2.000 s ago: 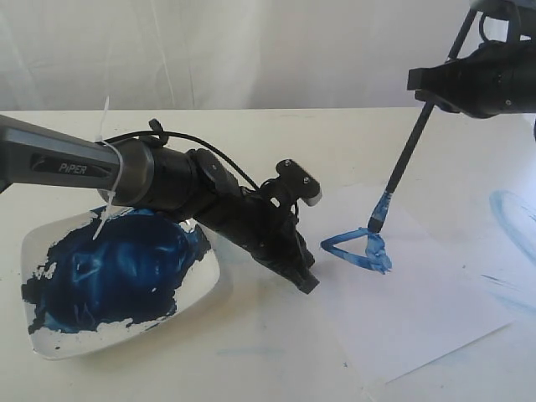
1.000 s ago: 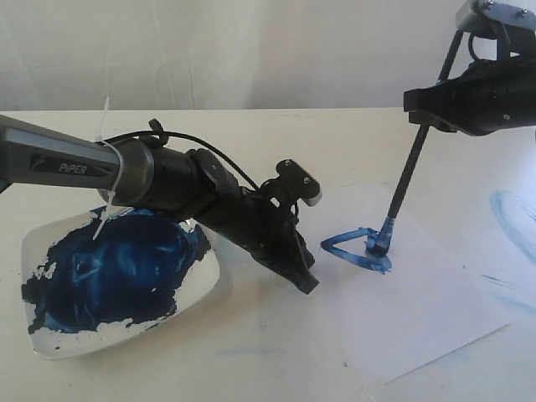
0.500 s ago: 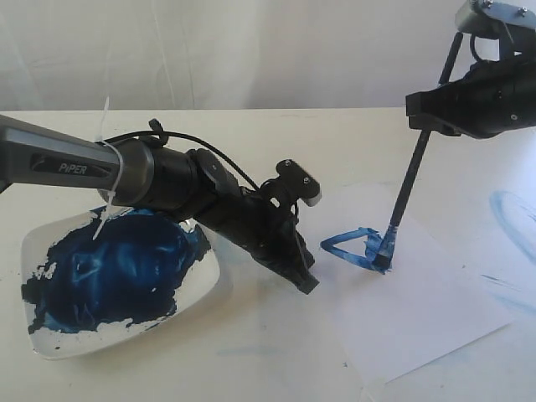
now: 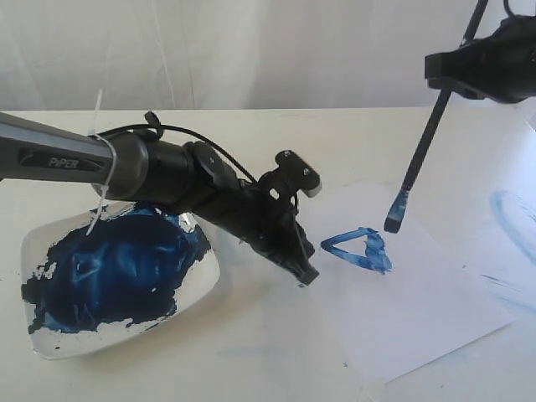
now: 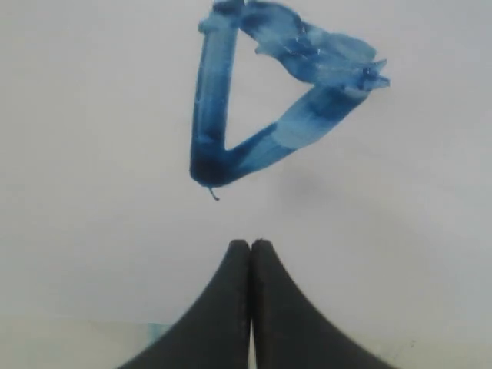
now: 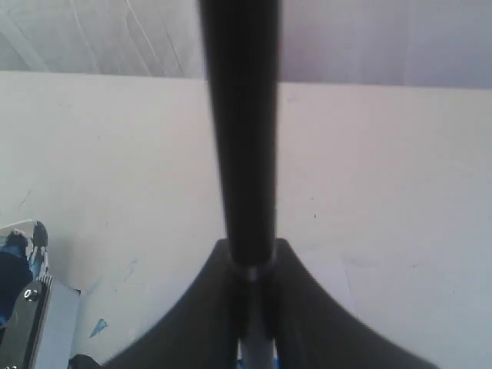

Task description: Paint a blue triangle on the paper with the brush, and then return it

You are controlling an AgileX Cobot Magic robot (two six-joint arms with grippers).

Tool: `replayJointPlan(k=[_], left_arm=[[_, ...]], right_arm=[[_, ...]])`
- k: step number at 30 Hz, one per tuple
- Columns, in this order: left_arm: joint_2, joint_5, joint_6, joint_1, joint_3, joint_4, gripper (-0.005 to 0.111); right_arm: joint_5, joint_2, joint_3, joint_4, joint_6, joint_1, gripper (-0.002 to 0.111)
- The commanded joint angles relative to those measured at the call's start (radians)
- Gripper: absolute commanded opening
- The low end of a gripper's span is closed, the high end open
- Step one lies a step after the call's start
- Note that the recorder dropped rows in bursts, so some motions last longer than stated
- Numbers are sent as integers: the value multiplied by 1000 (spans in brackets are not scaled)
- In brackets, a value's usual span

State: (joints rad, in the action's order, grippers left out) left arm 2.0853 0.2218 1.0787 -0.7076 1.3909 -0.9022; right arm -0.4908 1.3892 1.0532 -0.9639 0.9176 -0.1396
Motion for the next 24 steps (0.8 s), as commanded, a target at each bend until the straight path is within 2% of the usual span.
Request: replayJointPlan(k=[1,7,12,18,21,24], left_arm=[[-107,-5,1,-1,-2,6,0],[-289,48,-67,28,-2,62,0],[-470,204,-217,133,-31,240,0],[-745,275,-468,254,-193,484,0],[-892,272,-504,285,-299,500,0],[-1035,272,-532,287,-388,500,0]], right_arm=[[15,-78,5,-2,-4,6,0],[-24,-152,5,-2,-4,6,0],[-101,-199,5,1,-4,6,0],[-221,-215,5,-112,-27,6,0],[-265,-203,5,-243,-27,6,0],[-288,-180,5,-397,-2,-14,0]])
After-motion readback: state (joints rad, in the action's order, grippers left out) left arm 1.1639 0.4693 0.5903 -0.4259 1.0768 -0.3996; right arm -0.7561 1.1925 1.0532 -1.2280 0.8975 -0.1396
